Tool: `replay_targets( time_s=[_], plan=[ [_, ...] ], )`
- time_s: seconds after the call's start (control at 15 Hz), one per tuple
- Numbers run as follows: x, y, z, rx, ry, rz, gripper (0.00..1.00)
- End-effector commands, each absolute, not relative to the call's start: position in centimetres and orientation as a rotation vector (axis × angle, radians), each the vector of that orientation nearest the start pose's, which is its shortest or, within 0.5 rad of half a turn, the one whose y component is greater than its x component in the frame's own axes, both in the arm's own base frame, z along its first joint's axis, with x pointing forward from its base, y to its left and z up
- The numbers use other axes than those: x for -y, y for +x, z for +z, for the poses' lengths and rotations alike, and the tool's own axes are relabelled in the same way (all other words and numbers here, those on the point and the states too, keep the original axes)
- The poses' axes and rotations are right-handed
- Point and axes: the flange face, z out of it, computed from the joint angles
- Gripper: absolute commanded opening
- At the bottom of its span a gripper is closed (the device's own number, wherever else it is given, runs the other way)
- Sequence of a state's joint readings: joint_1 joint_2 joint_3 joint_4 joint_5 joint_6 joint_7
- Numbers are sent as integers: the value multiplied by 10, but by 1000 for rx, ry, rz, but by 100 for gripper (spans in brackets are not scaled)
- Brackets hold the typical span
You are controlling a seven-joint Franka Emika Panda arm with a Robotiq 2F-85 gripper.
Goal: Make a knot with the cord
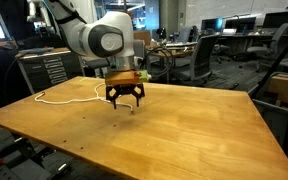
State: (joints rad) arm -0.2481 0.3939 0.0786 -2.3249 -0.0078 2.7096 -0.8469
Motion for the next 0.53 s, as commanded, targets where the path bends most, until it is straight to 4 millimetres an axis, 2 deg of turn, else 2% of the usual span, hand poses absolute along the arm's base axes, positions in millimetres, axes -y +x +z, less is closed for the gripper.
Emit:
replay_targets(
  time_s=[0.0, 0.13, 0.2, 0.33, 0.47],
  plan=[
    [65, 518, 157, 1034, -2961, -178, 100],
    [60, 520, 149, 1018, -2972, -229, 99],
    [59, 521, 147, 1022, -2980, -250, 78],
    [61, 521, 143, 1046, -3002, -265, 68],
    [65, 523, 141, 1057, -3016, -257, 53]
  ],
)
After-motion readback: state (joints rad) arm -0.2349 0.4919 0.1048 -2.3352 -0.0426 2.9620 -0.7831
